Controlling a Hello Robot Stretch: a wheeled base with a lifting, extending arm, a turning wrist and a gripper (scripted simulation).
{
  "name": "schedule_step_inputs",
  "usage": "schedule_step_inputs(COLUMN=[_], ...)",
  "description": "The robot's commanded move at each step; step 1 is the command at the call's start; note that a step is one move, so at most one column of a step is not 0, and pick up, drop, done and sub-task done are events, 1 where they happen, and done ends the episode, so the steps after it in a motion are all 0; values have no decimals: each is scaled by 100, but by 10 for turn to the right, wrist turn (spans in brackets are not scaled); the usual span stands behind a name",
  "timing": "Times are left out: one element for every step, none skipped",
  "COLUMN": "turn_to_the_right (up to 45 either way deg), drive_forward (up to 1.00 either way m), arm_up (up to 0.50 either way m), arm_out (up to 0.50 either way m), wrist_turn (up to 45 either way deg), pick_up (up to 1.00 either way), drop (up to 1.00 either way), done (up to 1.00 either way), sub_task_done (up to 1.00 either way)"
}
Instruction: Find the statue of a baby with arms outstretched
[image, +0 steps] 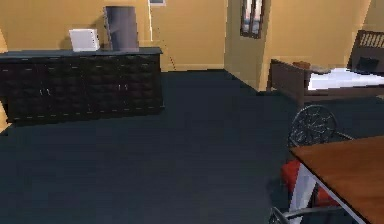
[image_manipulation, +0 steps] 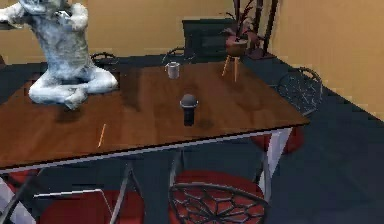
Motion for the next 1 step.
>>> schedule_step_inputs(turn_to_the_right=[-450], drive_forward=[0], arm_up=[0], arm_out=[0], wrist_turn=[0], pick_up=[0], drop=[0], done=[0], sub_task_done=[0])
